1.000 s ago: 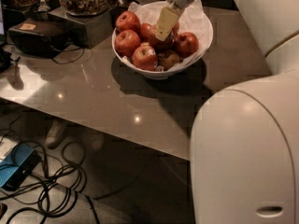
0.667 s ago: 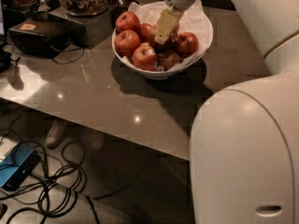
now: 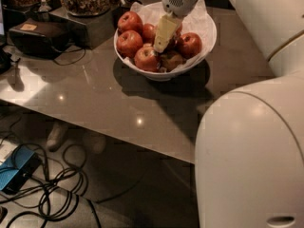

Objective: Pick apple from white bowl

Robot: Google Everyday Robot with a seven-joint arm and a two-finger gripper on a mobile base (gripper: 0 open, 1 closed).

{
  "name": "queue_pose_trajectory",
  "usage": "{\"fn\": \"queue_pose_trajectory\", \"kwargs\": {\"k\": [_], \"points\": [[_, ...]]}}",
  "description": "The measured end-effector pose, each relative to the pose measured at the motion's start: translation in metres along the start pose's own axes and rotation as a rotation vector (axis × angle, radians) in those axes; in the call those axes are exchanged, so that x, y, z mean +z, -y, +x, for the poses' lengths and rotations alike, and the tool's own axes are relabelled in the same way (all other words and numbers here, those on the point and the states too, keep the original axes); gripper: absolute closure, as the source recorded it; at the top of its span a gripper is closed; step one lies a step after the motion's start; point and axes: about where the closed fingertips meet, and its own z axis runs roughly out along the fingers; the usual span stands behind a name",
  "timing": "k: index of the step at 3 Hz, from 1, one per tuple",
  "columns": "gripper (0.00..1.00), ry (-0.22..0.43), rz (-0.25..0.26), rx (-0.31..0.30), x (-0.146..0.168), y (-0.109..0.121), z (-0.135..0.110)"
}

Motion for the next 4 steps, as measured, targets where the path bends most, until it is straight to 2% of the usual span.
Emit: {"fn": "queue_pose_trajectory", "kwargs": {"k": [2,4], "points": [[0.37,-0.011,-0.011,-0.018,0.001,-0.005,-0.001],[0.37,-0.009,0.034,-0.044,-0.014,0.008,-0.008]]}}
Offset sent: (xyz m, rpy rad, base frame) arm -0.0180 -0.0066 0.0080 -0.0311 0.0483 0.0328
